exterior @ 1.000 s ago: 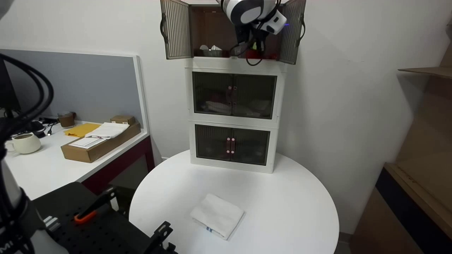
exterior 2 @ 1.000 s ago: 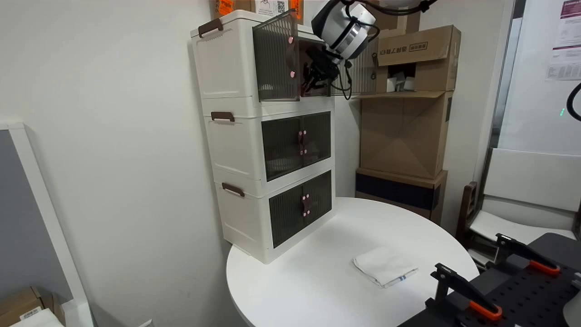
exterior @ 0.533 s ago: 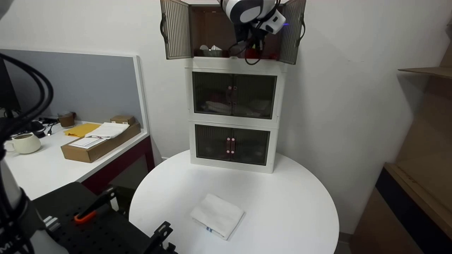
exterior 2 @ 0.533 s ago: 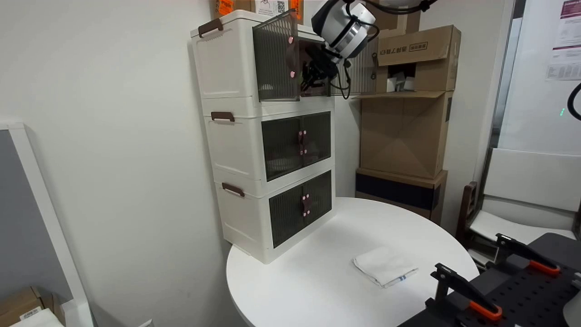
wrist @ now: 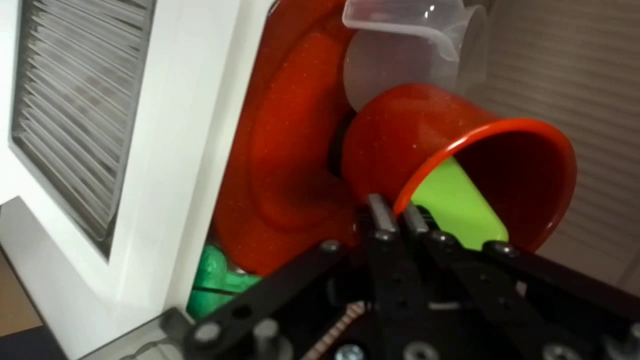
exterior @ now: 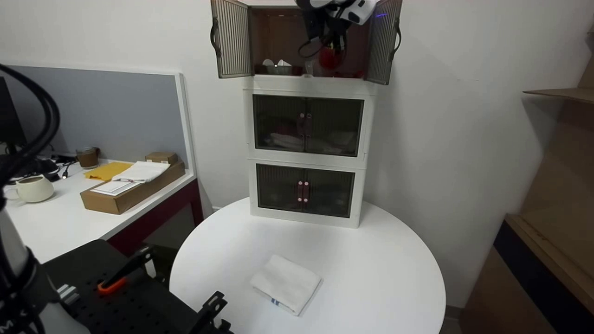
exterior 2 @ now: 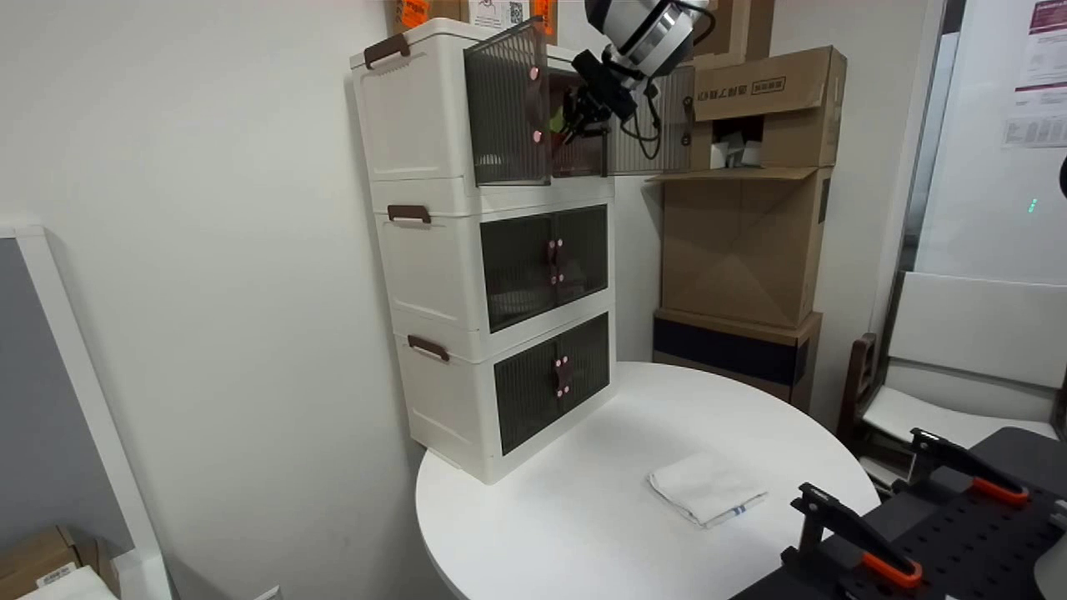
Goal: Remove the red cup from the top cabinet
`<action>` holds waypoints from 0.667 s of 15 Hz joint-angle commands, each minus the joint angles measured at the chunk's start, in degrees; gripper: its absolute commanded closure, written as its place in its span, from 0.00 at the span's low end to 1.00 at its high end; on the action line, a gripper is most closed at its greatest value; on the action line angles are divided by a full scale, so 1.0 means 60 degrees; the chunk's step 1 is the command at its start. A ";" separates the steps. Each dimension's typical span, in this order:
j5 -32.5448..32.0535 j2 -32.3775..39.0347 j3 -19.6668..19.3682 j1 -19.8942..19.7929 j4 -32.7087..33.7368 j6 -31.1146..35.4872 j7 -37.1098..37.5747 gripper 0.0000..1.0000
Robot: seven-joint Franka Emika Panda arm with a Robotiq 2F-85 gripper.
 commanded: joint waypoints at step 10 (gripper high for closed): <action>0.0230 -0.3192 -0.0428 -0.0353 -0.3993 -0.0208 -0.0911 0.98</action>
